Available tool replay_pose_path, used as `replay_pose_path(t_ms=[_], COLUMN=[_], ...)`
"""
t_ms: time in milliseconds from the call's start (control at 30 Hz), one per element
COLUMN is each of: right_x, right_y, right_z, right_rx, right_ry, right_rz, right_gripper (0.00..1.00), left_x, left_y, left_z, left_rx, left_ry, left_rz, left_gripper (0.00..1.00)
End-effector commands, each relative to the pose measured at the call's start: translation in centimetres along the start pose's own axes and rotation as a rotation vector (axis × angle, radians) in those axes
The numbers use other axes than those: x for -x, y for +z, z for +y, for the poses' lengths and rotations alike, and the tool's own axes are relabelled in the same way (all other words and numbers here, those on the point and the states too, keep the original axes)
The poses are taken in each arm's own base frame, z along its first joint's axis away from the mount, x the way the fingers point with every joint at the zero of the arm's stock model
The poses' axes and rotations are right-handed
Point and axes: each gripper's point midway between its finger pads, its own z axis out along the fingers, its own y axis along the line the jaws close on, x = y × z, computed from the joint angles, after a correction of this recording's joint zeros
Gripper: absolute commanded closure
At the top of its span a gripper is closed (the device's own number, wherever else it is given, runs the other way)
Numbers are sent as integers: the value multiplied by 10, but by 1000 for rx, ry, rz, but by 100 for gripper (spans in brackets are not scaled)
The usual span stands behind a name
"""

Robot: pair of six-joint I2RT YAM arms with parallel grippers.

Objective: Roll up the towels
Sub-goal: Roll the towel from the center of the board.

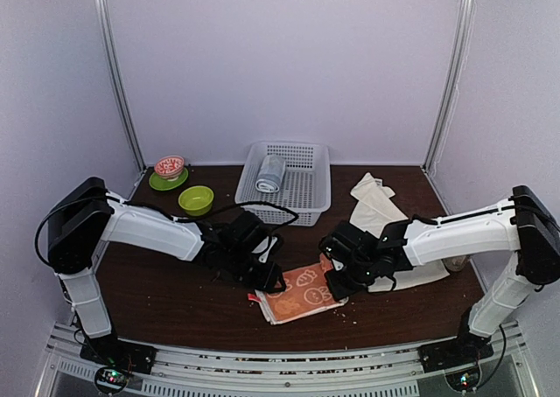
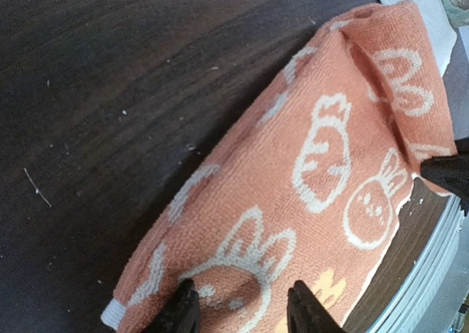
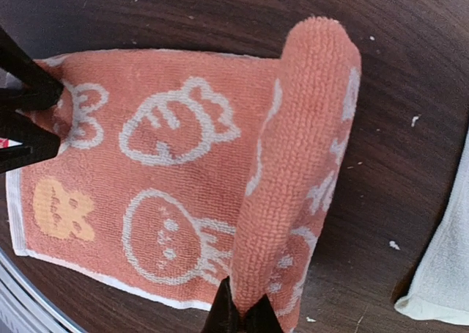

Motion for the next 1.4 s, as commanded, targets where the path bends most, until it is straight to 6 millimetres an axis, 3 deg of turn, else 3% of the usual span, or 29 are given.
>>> replay_pose_path(t_ms=[0, 367, 600, 733, 867, 1033, 1267, 1367], right_x=[2, -9, -11, -10, -14, -29, -44, -44], right_y=[2, 15, 17, 15, 16, 16, 20, 22], right_z=[25, 46, 49, 45, 40, 32, 29, 31], right_rx=[84, 183, 210, 208, 206, 201, 223, 244], right_ry=[-49, -32, -21, -13, -26, -90, -117, -106], right_rz=[1, 52, 44, 31, 38, 74, 110, 95], right_gripper=[100, 98, 72, 65, 65, 67, 64, 57], left_x=[-12, -11, -7, -1, 6, 8, 30, 45], left_y=[11, 9, -1, -18, -36, -37, -42, -40], left_z=[6, 4, 1, -2, -6, -2, -27, -45], left_rx=[-1, -1, 2, 21, 35, 64, -15, -85], left_ry=[-16, -16, -12, 8, 34, 47, 57, 55], left_rz=[30, 26, 9, -15, -39, -33, -84, -120], left_gripper=[58, 58, 58, 57, 57, 57, 57, 57])
